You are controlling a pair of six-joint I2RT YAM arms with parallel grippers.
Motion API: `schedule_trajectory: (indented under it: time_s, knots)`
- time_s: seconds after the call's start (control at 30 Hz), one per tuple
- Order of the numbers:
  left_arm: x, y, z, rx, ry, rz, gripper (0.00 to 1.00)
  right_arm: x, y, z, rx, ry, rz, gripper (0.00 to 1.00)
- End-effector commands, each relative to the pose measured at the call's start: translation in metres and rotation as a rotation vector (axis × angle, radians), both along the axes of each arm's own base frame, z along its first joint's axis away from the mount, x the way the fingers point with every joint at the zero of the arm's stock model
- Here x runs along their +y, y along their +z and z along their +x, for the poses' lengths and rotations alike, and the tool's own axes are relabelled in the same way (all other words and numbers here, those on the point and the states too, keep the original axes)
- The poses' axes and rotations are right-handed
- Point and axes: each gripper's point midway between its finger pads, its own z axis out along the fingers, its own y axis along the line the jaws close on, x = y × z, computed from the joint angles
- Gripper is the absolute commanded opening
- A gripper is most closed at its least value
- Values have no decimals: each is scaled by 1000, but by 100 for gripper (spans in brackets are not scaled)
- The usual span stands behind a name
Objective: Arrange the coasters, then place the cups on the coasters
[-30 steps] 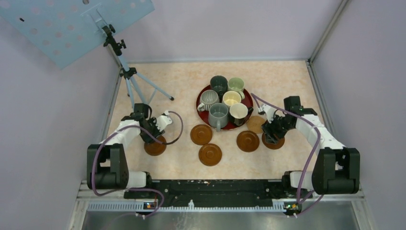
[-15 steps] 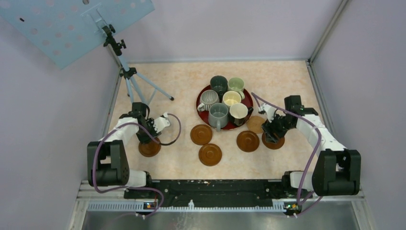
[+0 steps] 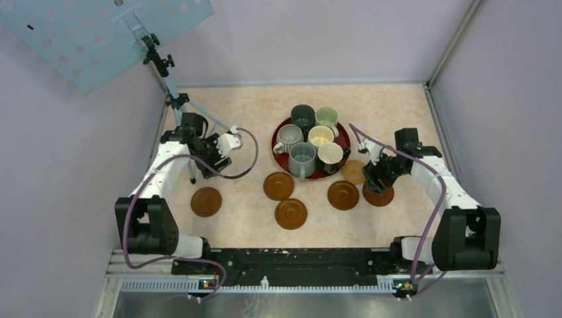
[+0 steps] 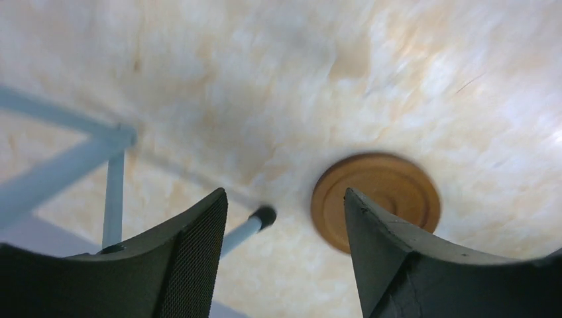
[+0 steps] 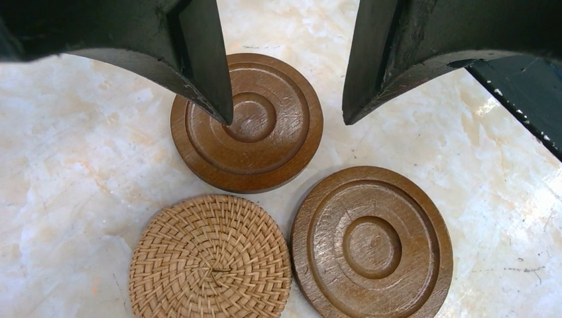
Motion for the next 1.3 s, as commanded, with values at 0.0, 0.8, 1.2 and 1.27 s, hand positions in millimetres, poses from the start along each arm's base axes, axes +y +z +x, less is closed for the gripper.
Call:
schedule_trajectory:
  time_s: [0.0,0.8,1.2,1.27]
  knots:
    - [-63,9,-20,67,-63,-160,72,9,26,20,-102,7,45,61]
    - [-189,-75,-1,73,62,-246,76,14,48,20,-192,-11,85,61]
    - [-141,-96,-40,148,60,-95,58,10,39,12,-175,-18,63,61]
    - [-131,-94,-51,172,38,-80,56,10,38,11,-175,-19,61,61]
